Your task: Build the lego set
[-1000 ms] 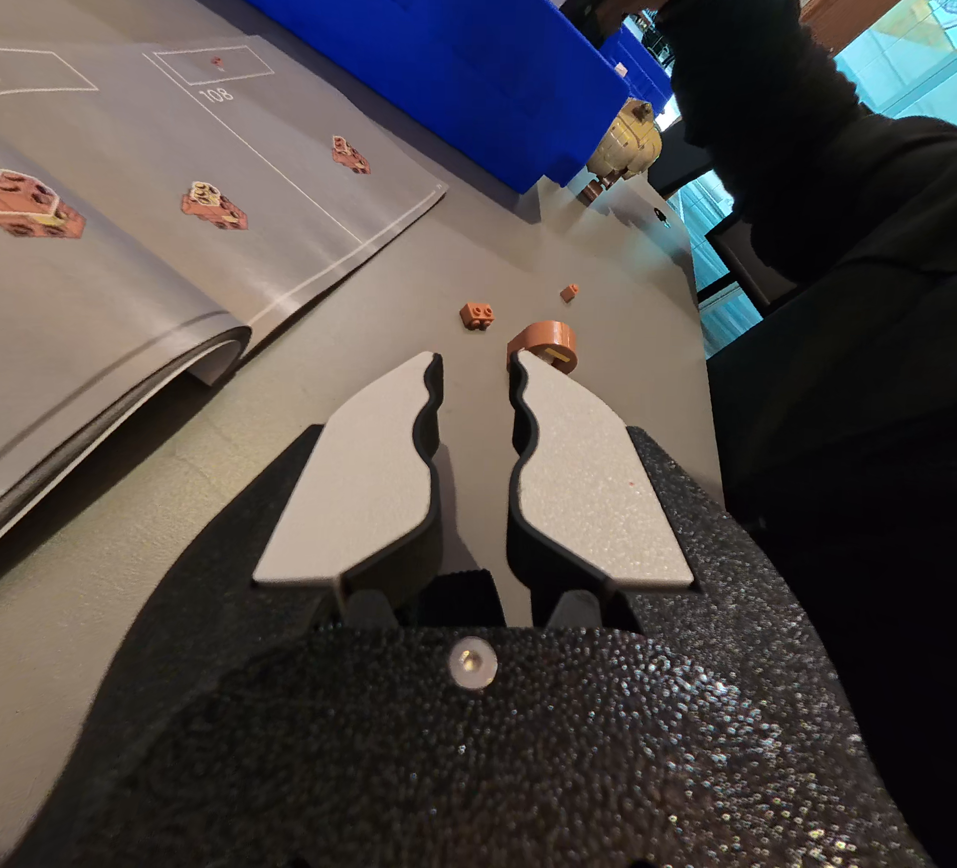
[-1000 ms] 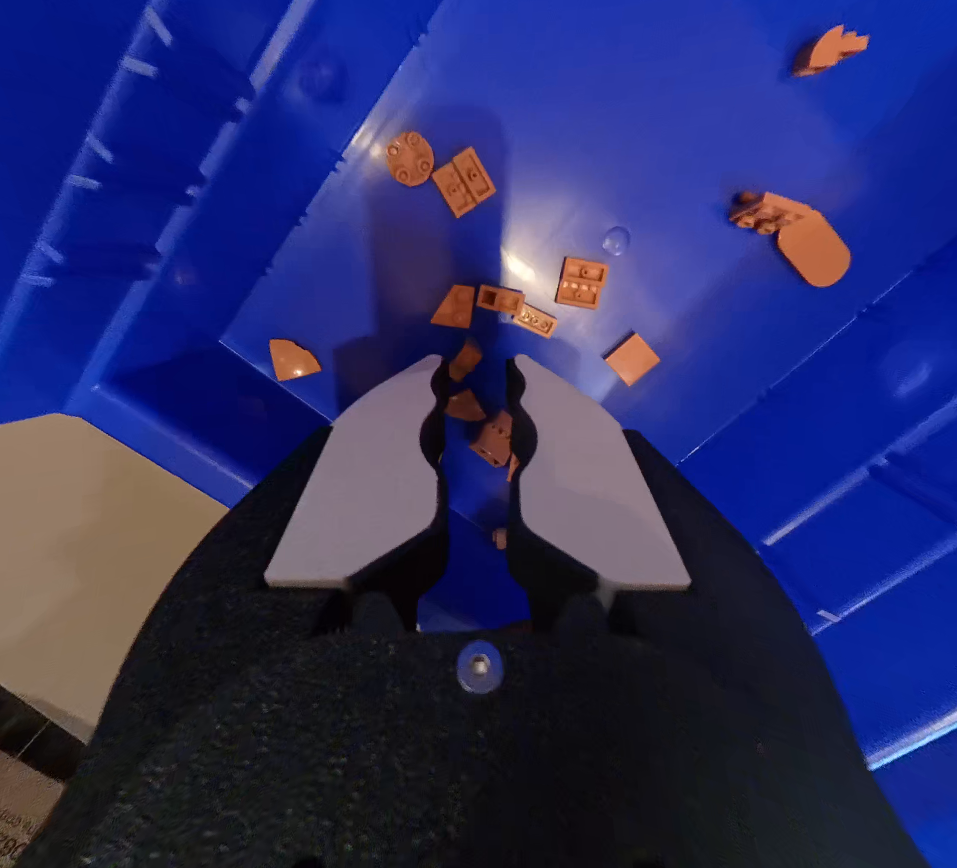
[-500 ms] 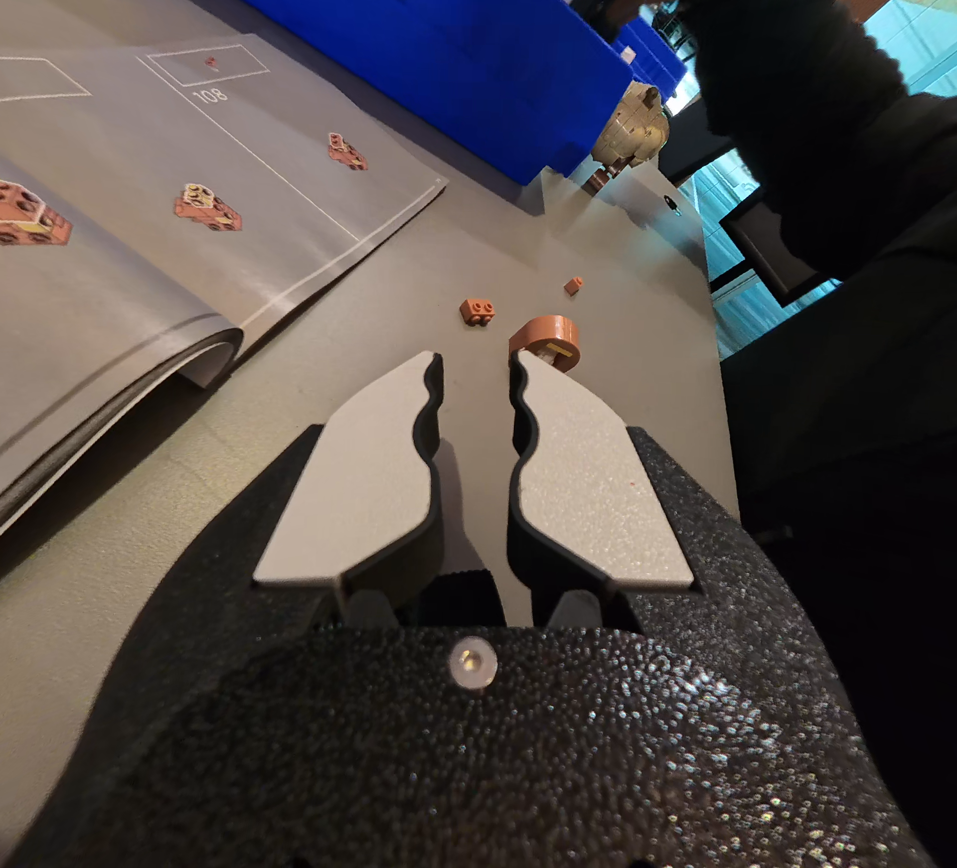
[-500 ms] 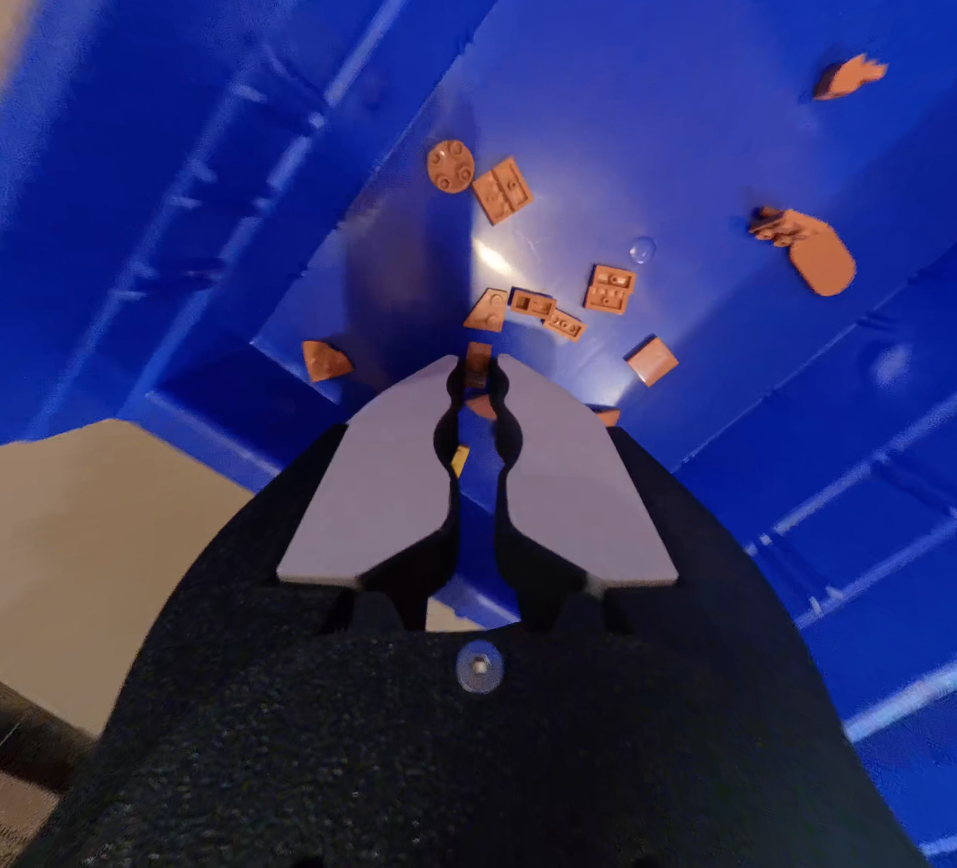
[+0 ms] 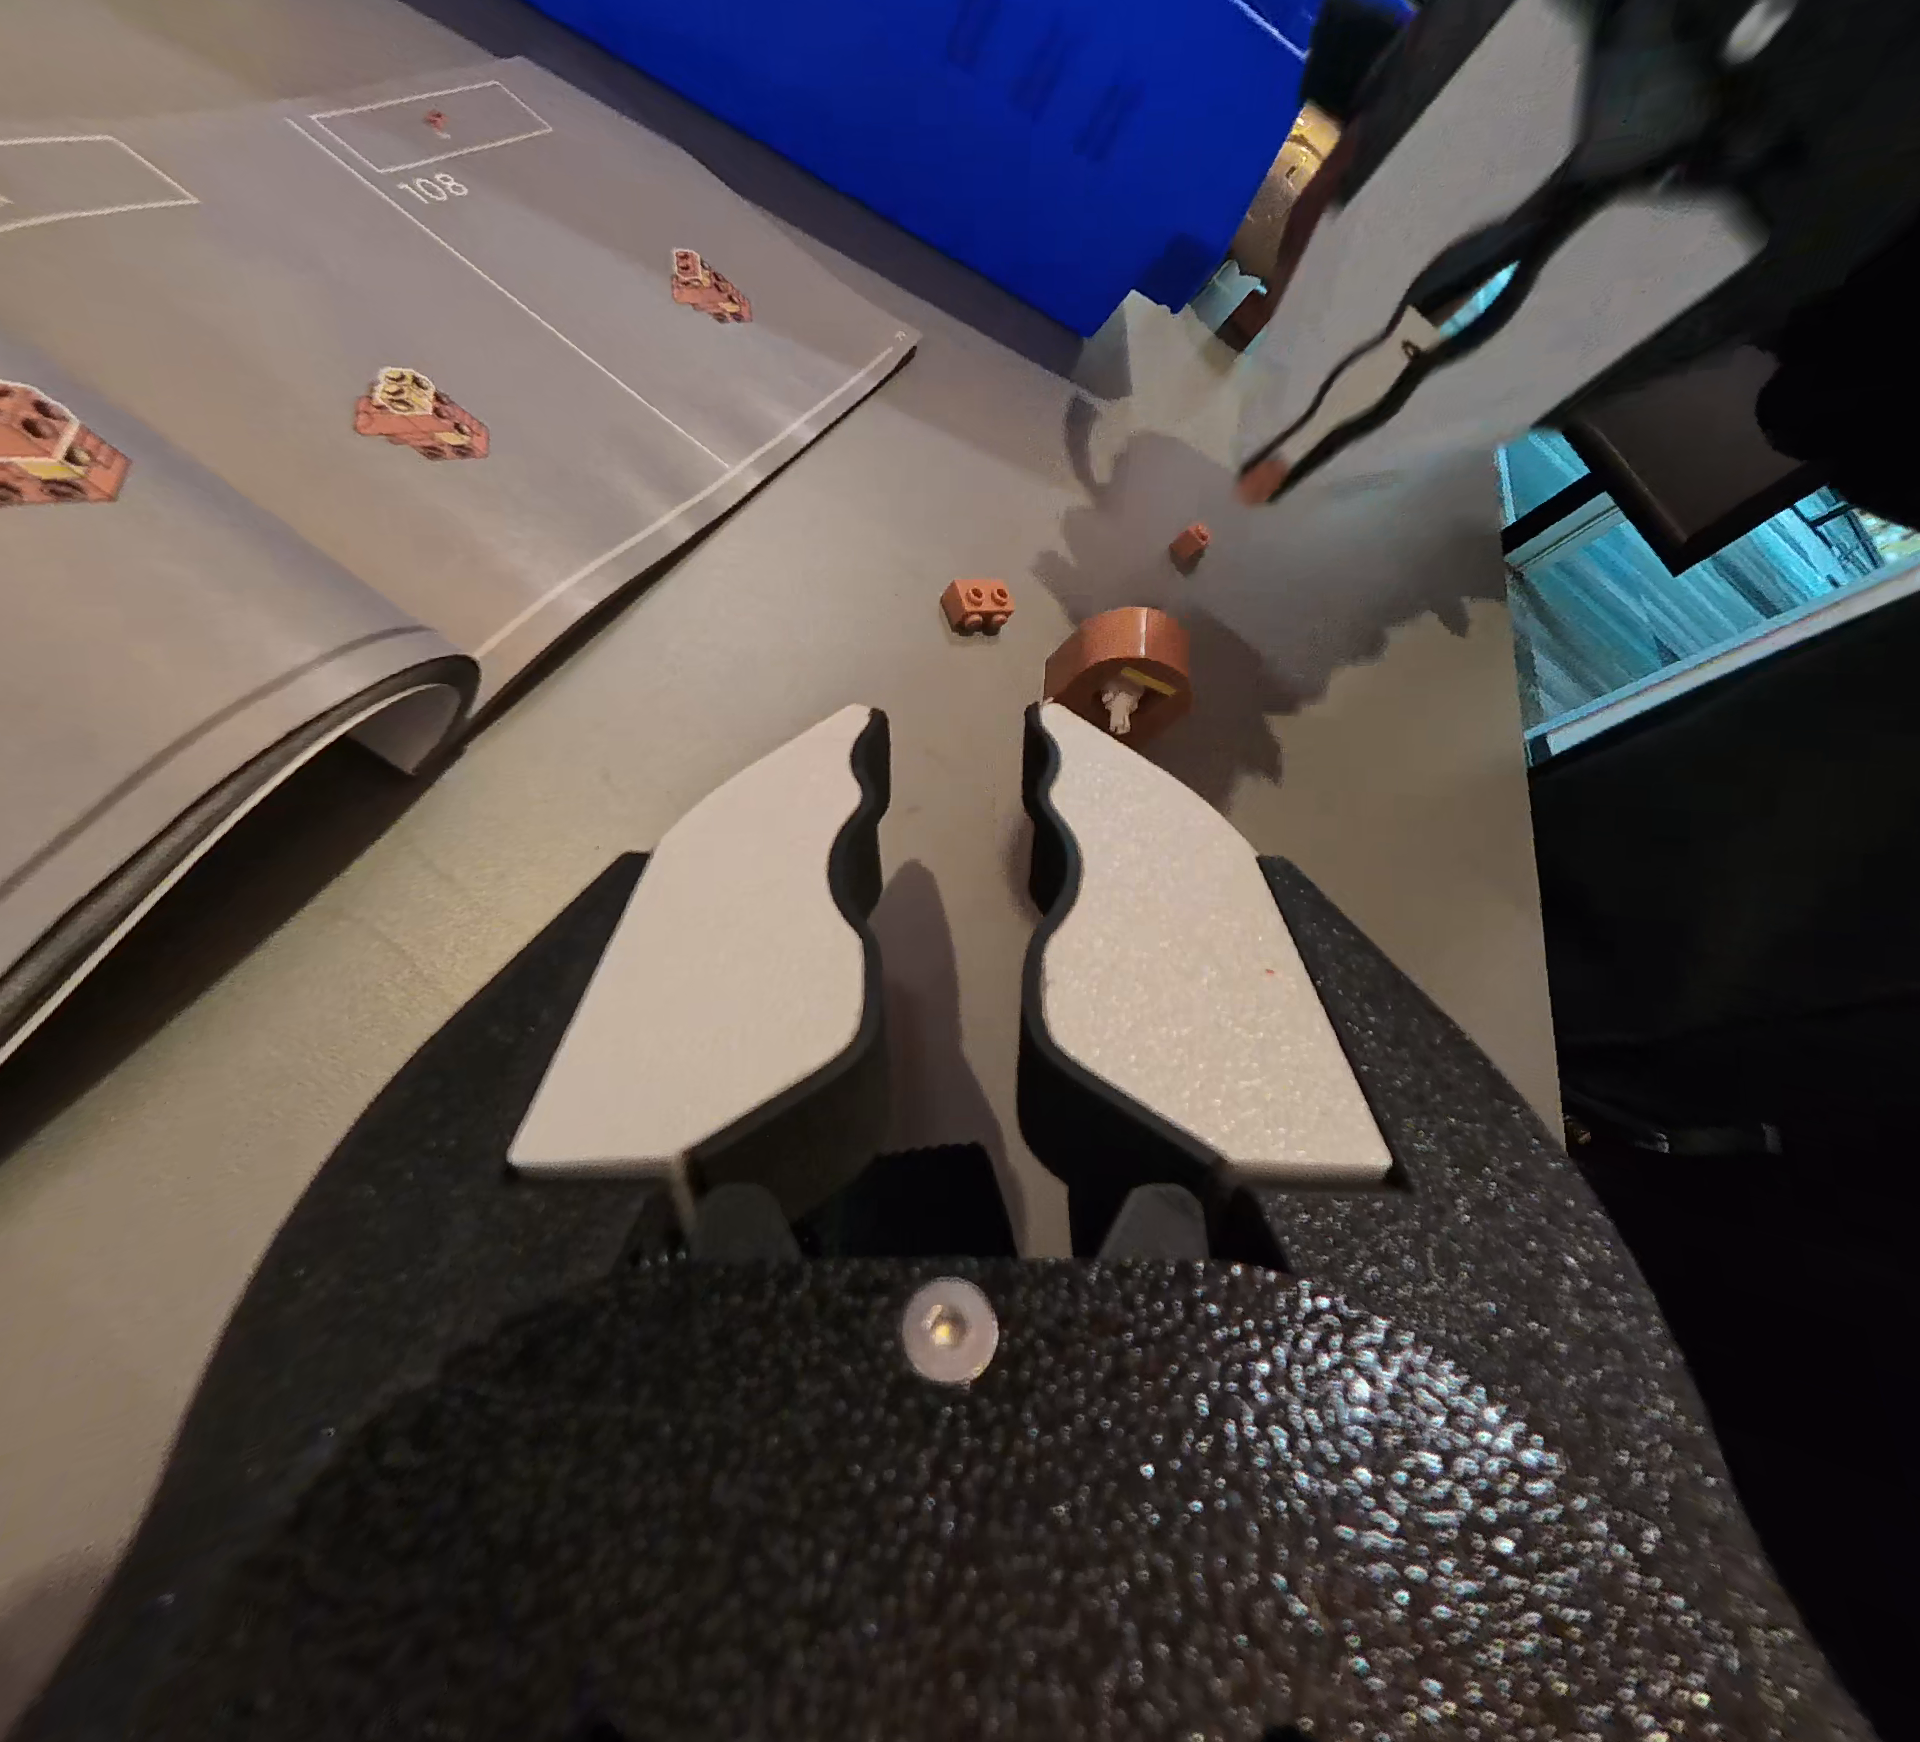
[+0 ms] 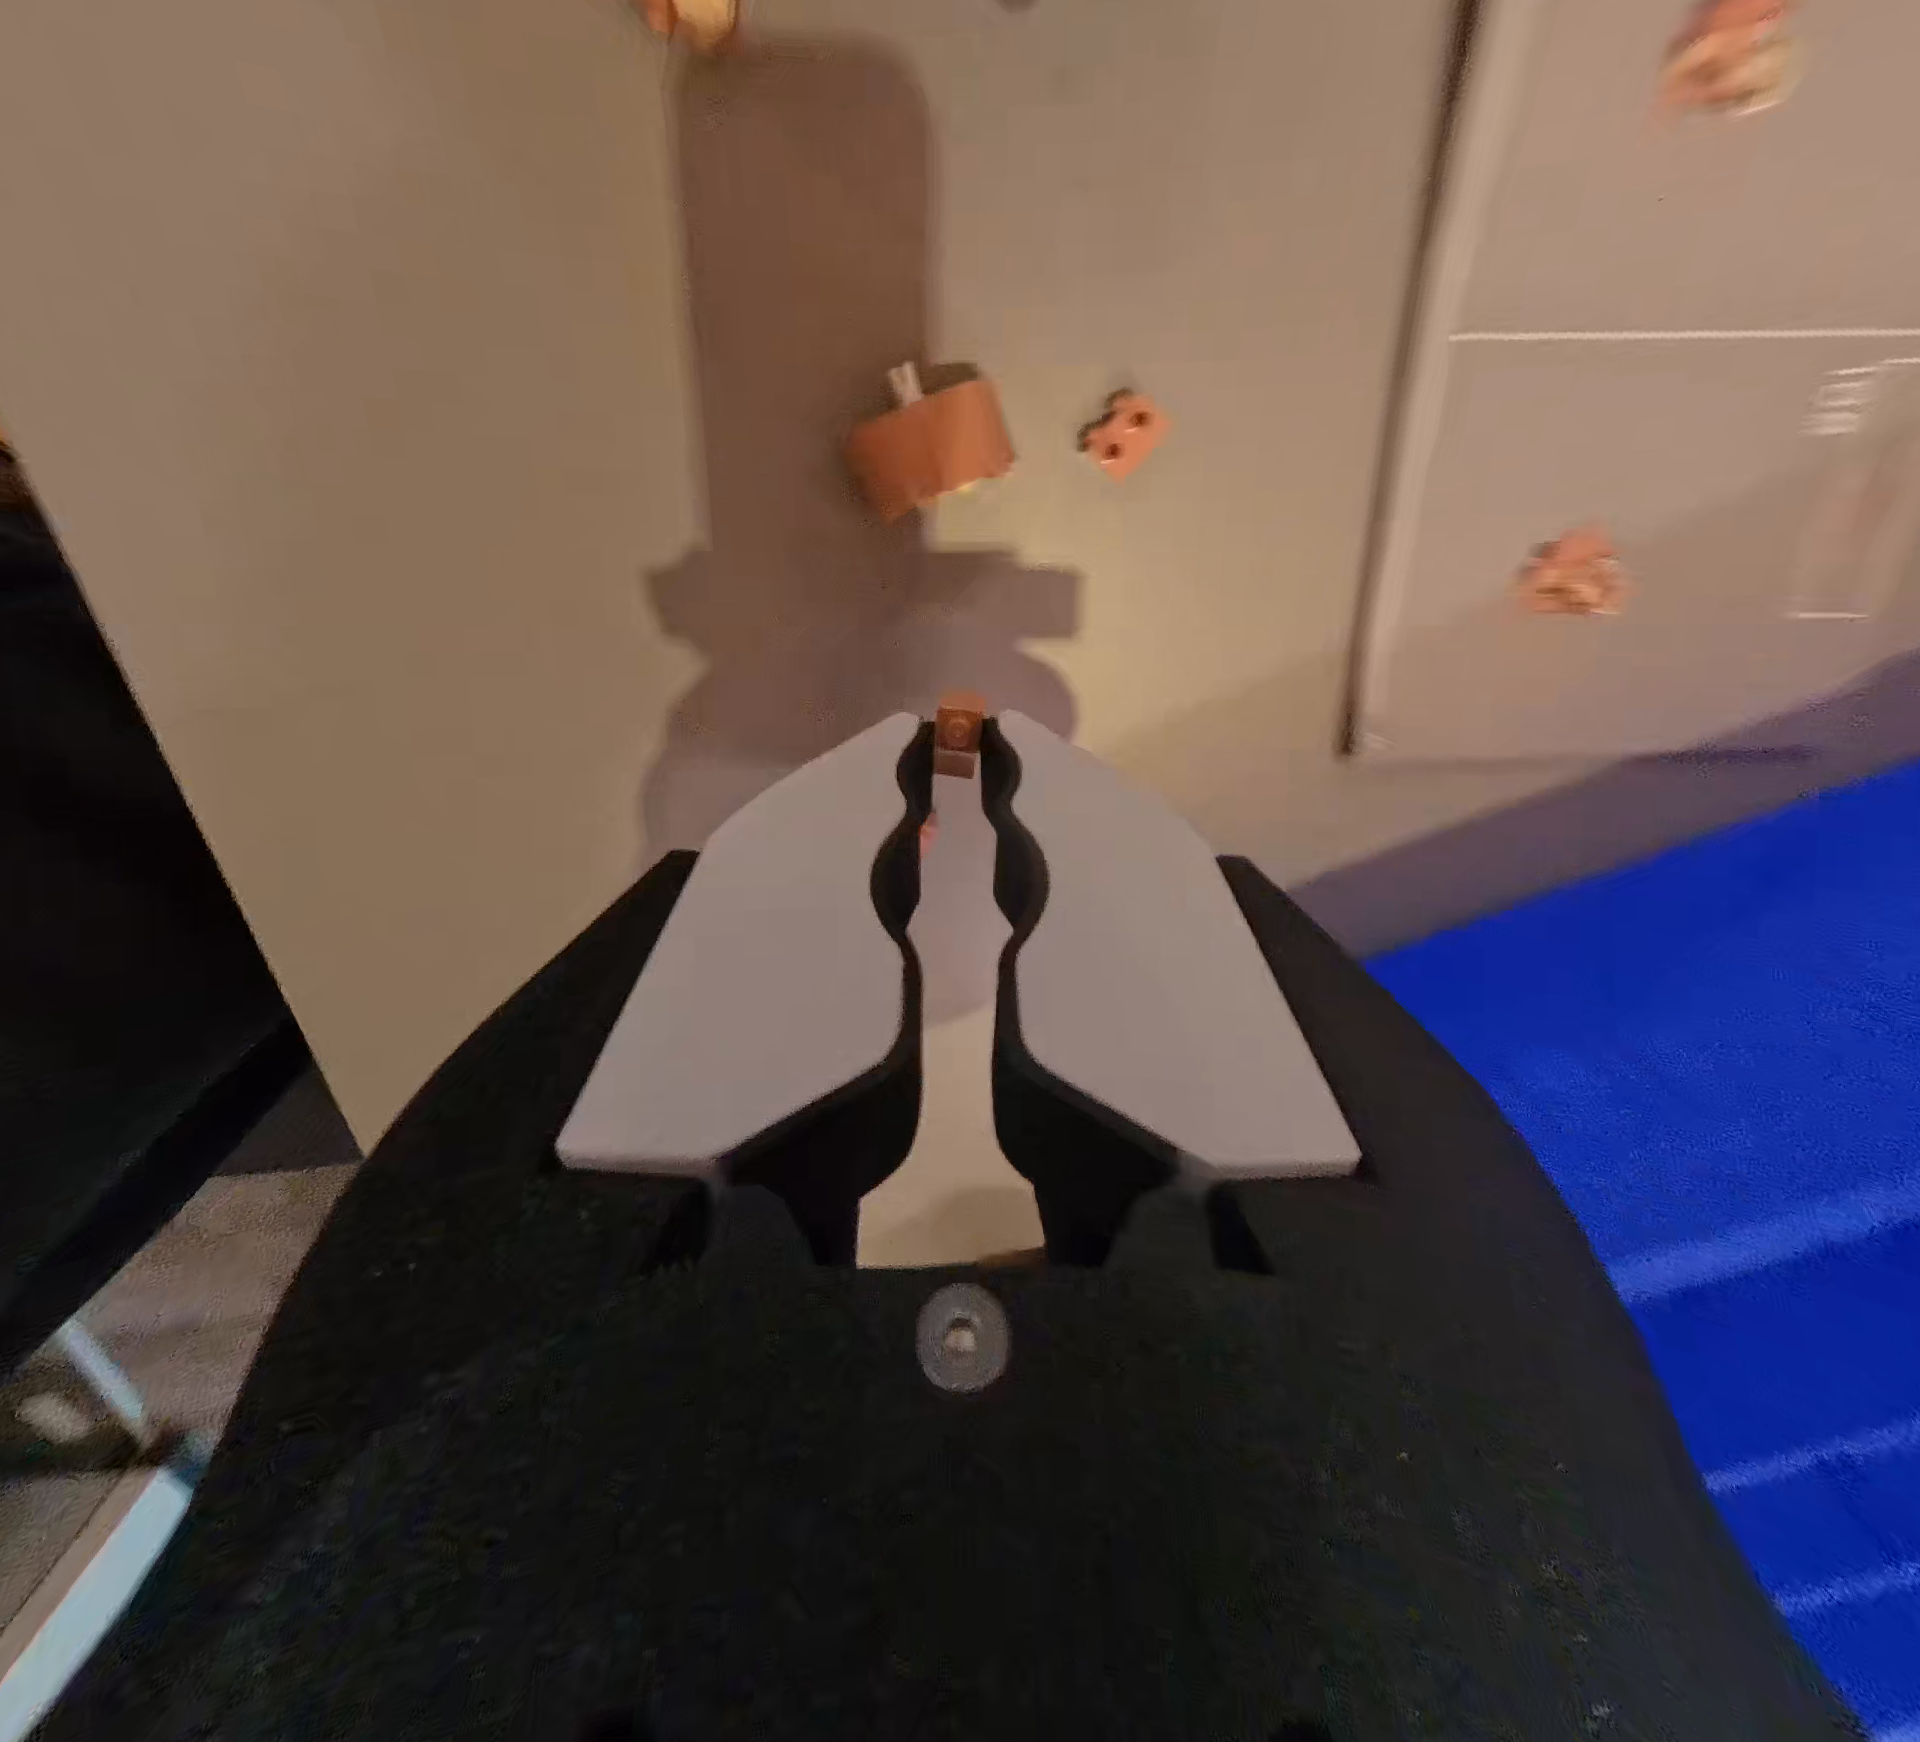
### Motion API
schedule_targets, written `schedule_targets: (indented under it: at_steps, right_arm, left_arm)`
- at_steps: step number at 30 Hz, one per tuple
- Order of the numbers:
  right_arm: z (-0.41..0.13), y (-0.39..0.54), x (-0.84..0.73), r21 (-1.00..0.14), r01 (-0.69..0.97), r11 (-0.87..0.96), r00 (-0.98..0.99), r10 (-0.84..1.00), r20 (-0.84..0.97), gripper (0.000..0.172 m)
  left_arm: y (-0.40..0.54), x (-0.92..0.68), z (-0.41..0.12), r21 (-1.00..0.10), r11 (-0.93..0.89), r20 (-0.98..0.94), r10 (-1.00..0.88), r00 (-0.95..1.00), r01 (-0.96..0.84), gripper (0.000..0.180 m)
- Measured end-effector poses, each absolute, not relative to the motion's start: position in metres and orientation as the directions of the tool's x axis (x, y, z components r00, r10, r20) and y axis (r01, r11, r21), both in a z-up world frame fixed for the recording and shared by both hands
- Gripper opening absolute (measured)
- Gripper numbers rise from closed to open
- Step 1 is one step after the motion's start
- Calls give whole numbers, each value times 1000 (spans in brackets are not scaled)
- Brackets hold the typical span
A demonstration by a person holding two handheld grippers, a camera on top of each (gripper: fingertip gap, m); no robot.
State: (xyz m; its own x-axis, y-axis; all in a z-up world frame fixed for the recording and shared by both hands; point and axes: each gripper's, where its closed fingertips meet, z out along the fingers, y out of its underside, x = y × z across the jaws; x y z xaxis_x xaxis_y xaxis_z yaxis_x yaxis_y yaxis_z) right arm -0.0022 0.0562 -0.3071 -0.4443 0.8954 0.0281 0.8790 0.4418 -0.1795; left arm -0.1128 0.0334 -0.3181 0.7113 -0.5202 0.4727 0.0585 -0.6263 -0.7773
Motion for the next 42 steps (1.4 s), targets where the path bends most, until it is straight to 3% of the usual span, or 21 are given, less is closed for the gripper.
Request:
schedule_targets:
  at_steps: [6, 8, 11, 18, 22, 24, 26, 36, 42]
  right_arm:
    - [-355, 64, 6, -89, 926, 367, -370, 929, -15, 9]
    - [-355, 69, 8, -64, 931, 360, -360, 933, 22, 21]
    - [-343, 70, 11, -19, 920, 391, -389, 918, 82, 33]
    - [-277, 73, -17, 241, 796, 556, -605, 709, 363, 34]
    - [-259, 60, -27, 386, 700, 601, -714, 592, 373, 32]
    - [-263, 58, -31, 398, 678, 617, -735, 563, 379, 28]
    - [-269, 60, -20, 450, 659, 602, -750, 571, 333, 36]
    - [-261, 56, -64, 137, 783, 607, -609, 705, 364, 31]
    - [-275, 45, -69, -297, 839, 456, -398, 886, 237, 32]
  left_arm:
    - [34, -114, -317, -779, -624, 478, -515, 712, 71, 23]
    - [34, -114, -317, -778, -625, 478, -516, 711, 69, 23]
    - [34, -114, -317, -777, -626, 482, -516, 708, 73, 23]
    - [36, -121, -311, -759, -631, 555, -496, 668, 162, 23]
    - [37, -123, -310, -753, -631, 572, -487, 659, 187, 23]
    - [37, -123, -310, -753, -631, 571, -486, 662, 186, 23]
    - [37, -123, -310, -756, -629, 567, -487, 664, 184, 24]
    - [33, -121, -309, -774, -612, 535, -493, 686, 163, 23]
    - [-18, -88, -320, -802, -596, 379, -558, 738, -39, 28]
